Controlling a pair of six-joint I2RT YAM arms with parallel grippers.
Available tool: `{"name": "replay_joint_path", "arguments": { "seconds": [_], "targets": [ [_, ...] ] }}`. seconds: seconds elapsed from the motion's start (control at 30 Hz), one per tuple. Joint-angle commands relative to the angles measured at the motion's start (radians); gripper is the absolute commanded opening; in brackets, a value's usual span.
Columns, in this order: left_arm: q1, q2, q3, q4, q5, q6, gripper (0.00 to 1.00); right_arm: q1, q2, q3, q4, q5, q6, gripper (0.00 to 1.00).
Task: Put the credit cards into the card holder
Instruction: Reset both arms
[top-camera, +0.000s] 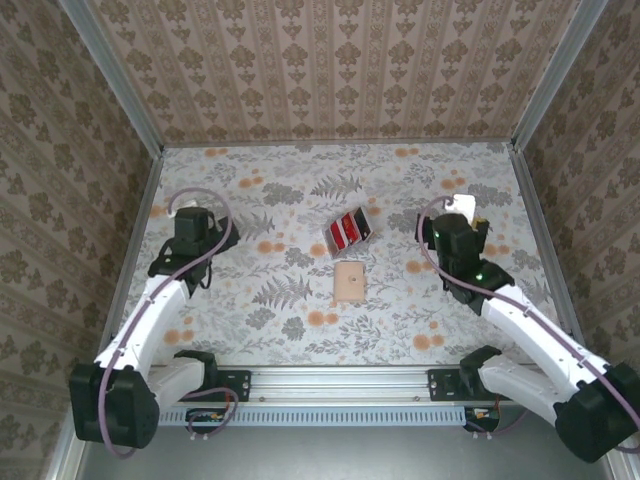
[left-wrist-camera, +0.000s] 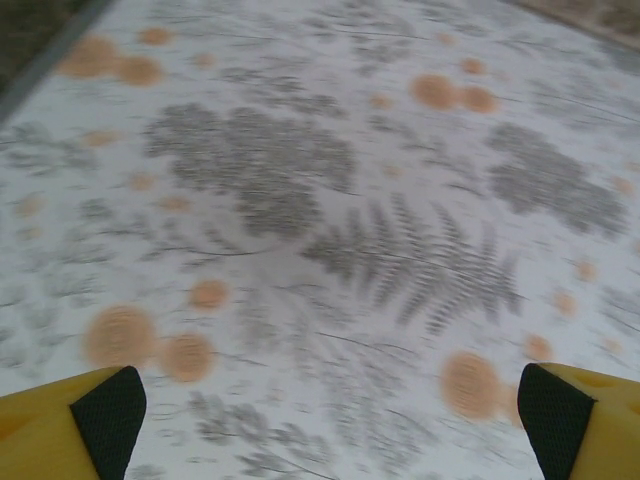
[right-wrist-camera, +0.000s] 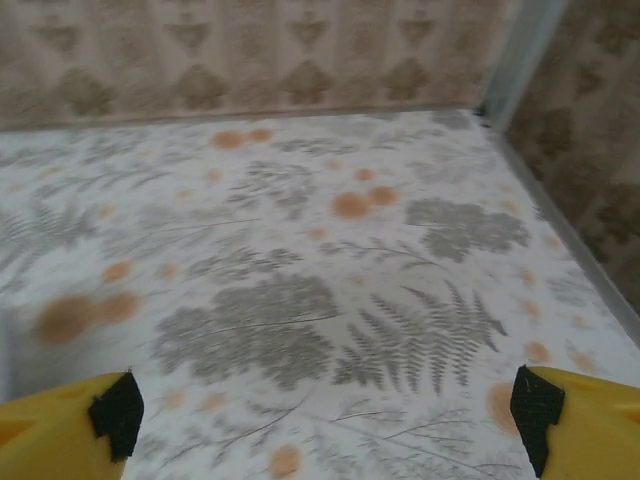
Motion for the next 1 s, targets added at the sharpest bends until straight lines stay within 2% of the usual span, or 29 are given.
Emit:
{"name": "replay_joint_path", "arguments": {
  "seconds": [0.0,0.1,0.27,0.4,0.53,0.57,0.67,0.83,0.9,0.97],
  "targets": [
    [0.073,-0.019,-0.073,0.102,-0.092,0.061,1.0,-0.098,0.02,-0.123,0.368,0.03,-0.067,1.0],
    [0.095,-0.03,-0.171,0.28,-0.144,0.153,1.0,-0.183,0.122,-0.106,0.347,-0.014,-0.031,1.0],
    [0.114,-0.02,-0.245,0.442,-0.171,0.286,1.0,-0.227,0.319,-0.149,0.575,-0.01,-0.081,1.0],
    [0.162,0.086,-0.311,0.68,-0.087,0.377,1.0,-0.236,0.428,-0.194,0.762,-0.058,-0.148,1.0],
    [0.234,0.236,-0.347,0.903,0.014,0.377,1.0,-0.257,0.513,-0.223,0.893,-0.172,-0.188,1.0],
    [0.243,0.251,-0.338,0.91,0.044,0.37,1.0,-0.261,0.526,-0.221,0.908,-0.185,-0.197,1.0],
    [0.252,0.342,-0.365,1.114,0.208,0.396,1.0,-0.274,0.524,-0.208,0.874,-0.247,-0.198,1.0],
    [0.224,0.425,-0.3,1.079,0.339,0.482,1.0,-0.329,0.544,-0.223,0.898,-0.403,-0.181,1.0],
    [0.199,0.472,-0.298,1.122,0.332,0.512,1.0,-0.35,0.58,-0.24,0.969,-0.476,-0.19,1.0],
    [0.176,0.504,-0.31,1.175,0.31,0.537,1.0,-0.357,0.576,-0.238,0.956,-0.478,-0.183,1.0]
  ]
}}
